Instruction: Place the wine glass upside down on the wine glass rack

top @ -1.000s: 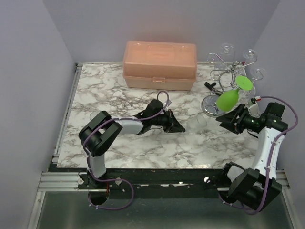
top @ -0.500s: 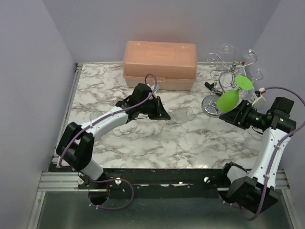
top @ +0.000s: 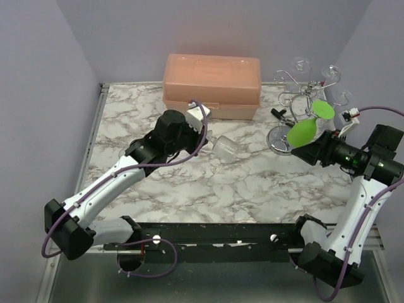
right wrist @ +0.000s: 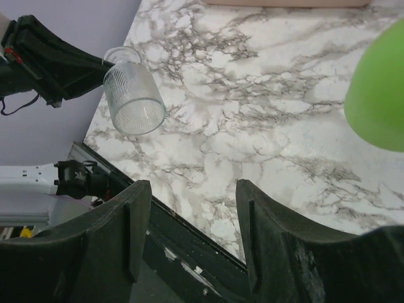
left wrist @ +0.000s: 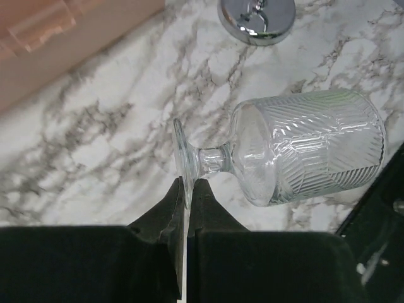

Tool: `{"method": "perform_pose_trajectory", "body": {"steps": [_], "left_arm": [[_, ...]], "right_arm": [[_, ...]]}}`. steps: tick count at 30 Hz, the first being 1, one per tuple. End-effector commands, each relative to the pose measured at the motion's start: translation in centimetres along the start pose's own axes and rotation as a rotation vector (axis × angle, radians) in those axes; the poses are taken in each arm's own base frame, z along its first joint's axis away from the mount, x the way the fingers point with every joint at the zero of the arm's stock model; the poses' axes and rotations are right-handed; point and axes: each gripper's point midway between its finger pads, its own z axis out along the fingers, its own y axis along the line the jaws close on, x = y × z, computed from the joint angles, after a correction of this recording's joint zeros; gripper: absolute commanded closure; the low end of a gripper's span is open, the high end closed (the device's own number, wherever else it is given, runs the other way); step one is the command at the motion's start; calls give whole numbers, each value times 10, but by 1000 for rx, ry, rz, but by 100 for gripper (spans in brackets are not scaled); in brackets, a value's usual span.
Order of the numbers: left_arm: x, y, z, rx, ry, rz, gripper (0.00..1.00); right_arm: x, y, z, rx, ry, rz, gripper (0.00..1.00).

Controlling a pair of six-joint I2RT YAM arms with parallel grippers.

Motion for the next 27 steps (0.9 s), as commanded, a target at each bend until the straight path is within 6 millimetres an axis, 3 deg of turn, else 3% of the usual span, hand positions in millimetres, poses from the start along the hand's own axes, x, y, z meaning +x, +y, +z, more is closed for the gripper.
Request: {"method": "perform_pose_trajectory", "body": {"steps": [1,6,12,19,27], "left_arm": [[-64,-7,-25,-78,-264,450,100],[-96,-43,-40,-51,-497,758,100],[-125,-72,-40,-118,-584,1059,100],[-139,-108,-32,-83,-678,1355,100],[-157,-150,-21,94,-715,1498,100]], "right_arm": [[-8,31,-7,-99,-29,-106,38],[-26,41,-13,-108,-44,-161,38],[-52,50,-17,-160,-50,-170,38],[-105,53,-20,-160,-122,-274,37],[-170,53,-20,-191,-245,-170,37]]}}
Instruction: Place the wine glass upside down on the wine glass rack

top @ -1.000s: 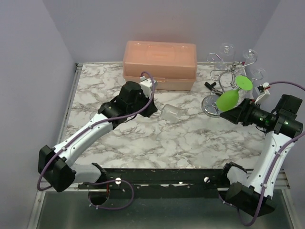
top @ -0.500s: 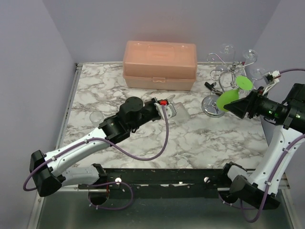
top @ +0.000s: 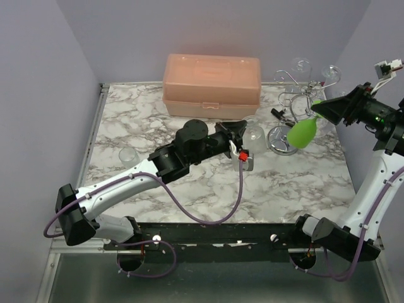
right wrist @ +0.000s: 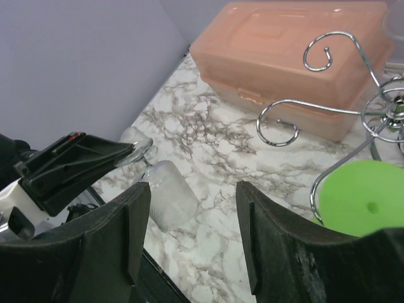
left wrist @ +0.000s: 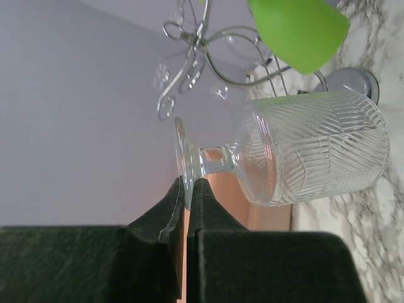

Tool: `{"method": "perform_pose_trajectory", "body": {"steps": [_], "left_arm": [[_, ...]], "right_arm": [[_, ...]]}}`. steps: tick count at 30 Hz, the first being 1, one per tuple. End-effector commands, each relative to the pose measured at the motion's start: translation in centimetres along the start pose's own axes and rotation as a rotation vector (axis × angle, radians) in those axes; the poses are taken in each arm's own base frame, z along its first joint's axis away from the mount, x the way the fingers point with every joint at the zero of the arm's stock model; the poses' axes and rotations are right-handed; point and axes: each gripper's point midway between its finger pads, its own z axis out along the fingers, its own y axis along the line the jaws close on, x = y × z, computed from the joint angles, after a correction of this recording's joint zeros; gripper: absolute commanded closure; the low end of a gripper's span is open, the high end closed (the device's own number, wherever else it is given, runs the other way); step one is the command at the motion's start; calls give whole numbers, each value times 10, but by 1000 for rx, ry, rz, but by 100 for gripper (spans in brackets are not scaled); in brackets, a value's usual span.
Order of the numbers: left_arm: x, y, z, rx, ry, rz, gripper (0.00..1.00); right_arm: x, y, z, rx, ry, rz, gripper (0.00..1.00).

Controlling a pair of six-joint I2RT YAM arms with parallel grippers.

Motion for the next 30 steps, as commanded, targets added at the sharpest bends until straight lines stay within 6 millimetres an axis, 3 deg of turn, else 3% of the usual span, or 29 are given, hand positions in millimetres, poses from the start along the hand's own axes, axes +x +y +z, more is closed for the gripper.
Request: {"method": "perform_pose_trajectory", "body": {"steps": [1,3,4,11,17,30], "left_arm": [[-54,44,11,-27,-192,140,100],[-61,42,19,27,-217,157,100],[-59,31,24,96,-214,173,100],[-69,41,53,191,-232,267,100],[-72,49,77,191,-245,328,100],[-59,61,125,141,-196,403,100]], "right_arm": [[-49,2,6,-52,-104,39,37],[-58,-2,8,-64,-119,88,37],[-61,-5,10,-65,-122,110,37],[-64,-16,13,-67,-119,163,37],[-59,-7,12,-99,-109,183,37],[-46,-25,17,-83,-100,285,37]]}}
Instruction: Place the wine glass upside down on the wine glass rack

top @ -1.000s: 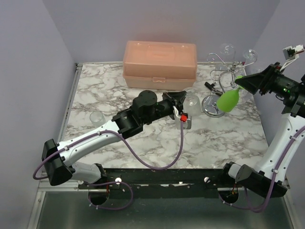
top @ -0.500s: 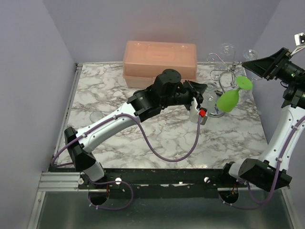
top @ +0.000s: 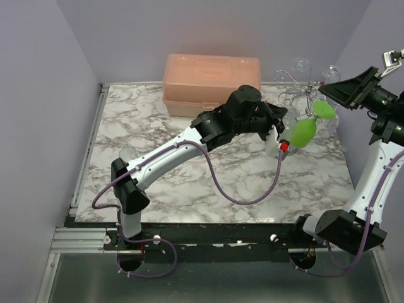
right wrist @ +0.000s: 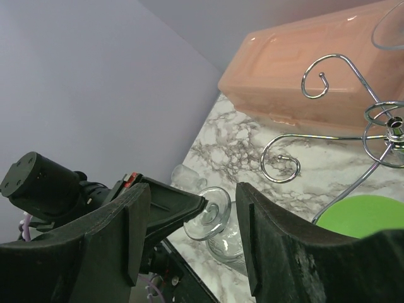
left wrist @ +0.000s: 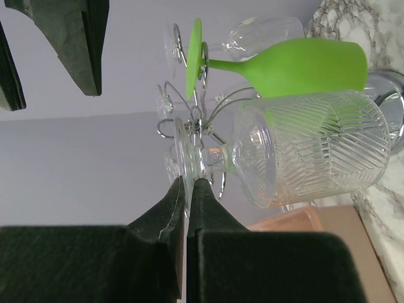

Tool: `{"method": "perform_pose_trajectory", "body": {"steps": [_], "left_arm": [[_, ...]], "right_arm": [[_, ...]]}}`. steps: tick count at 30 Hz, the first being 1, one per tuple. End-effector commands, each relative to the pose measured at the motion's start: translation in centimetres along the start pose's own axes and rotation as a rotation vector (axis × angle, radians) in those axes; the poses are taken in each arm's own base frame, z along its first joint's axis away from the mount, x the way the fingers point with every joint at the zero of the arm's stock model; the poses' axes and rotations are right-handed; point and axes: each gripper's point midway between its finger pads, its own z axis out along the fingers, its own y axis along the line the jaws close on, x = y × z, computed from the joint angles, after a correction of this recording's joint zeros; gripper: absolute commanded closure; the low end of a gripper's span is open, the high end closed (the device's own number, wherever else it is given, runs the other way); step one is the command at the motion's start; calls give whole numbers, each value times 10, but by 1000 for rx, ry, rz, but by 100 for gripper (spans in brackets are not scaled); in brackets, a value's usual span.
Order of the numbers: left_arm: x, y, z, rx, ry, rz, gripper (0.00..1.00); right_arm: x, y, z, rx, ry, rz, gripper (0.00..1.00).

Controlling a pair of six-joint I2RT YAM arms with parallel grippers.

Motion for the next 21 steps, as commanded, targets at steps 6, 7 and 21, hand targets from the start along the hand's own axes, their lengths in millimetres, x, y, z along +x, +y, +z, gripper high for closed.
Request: {"method": "perform_pose_trajectory", "body": {"steps": [6,7,21], "left_arm": [[1,48,15,-128,3,110,100],[3,47,18,-127,8,110,100],[27,55,27,-203,89,120,100]], "right_arm": [[5,2,0,-23,18,12,37],[5,2,0,-23,18,12,37],[5,-8,8,16,22,82,38]]}}
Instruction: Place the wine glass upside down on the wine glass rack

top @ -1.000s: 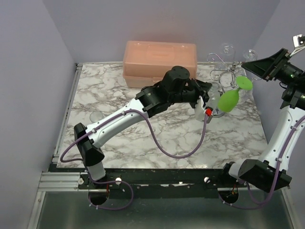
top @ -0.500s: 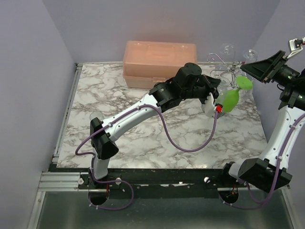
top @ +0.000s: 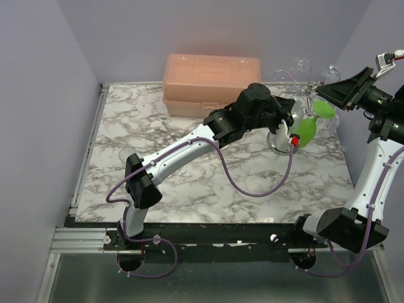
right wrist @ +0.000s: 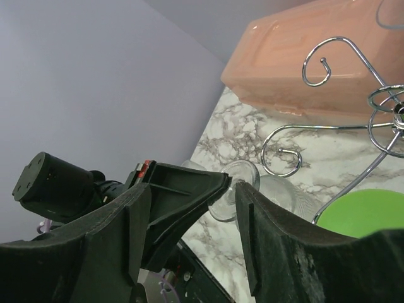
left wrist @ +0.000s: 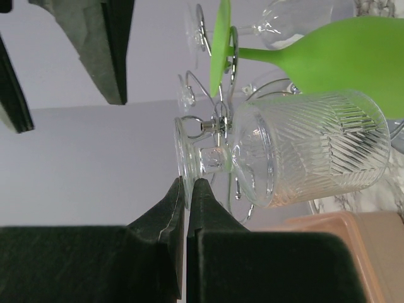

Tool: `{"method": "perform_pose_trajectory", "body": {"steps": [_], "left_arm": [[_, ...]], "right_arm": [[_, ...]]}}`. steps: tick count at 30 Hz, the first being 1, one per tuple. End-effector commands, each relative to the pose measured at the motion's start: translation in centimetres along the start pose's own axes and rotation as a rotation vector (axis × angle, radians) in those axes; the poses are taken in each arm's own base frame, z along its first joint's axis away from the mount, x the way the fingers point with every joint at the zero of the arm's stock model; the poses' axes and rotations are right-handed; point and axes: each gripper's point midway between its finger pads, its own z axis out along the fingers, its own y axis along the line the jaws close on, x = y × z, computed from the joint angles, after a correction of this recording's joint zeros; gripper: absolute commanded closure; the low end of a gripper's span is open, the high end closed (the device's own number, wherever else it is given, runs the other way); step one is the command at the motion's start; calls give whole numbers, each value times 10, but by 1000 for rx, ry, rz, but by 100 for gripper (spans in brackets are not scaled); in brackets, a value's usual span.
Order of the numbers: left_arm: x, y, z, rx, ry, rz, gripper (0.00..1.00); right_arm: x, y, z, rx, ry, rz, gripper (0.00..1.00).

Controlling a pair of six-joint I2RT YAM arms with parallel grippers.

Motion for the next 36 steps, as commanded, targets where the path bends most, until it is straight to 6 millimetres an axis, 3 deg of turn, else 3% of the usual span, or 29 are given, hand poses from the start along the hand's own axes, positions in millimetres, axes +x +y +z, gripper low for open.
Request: {"method": "perform_pose_trajectory", "body": {"steps": [1,11,28,36], "left_arm": [[7,39,-2,-140,28,55,100],[8,29,12,-128,11,29,100],[52,30,16,-156,124,-2,100],[63,29,15,-156,135,-10,100]], "right_arm": [[-2,-2,4,18,0,30,38],[-6,-2,5,17,-13,34,38],[-9,-4,7,-3,-23,69,38],[-11,-6,8,-5,-28,80,38]]}}
